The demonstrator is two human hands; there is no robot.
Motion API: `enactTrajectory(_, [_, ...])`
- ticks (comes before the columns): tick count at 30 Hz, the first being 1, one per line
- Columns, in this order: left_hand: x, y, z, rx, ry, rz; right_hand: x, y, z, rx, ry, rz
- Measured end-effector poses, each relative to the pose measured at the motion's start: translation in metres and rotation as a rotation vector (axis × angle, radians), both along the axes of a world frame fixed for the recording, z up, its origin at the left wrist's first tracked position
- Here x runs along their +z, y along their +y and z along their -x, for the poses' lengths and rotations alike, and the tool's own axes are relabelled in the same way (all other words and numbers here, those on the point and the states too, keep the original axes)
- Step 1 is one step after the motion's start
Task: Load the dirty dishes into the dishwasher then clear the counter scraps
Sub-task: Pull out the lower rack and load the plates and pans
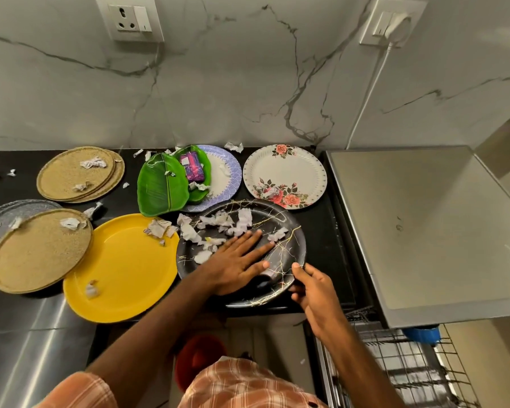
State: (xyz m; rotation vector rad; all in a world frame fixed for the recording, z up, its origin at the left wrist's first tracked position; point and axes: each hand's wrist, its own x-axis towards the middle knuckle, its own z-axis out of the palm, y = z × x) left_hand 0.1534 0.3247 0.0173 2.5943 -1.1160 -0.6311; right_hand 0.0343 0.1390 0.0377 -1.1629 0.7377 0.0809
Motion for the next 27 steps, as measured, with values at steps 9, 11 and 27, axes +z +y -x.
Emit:
enactTrajectory(9, [-0.007, 0.04, -0.086, 0.299, -0.159, -0.189, 0.012, -0.026, 0.016, -0.026, 0.023, 0.018])
enactTrajectory(11, [0.0, 0.035, -0.09, 0.448, -0.158, -0.15, 0.013, -0.031, 0.018, -0.031, 0.028, 0.025])
enactTrajectory(27, [-0.004, -0.042, -0.036, 0.249, -0.093, -0.009, 0.017, -0.041, 0.026, -0.032, -0.018, 0.036])
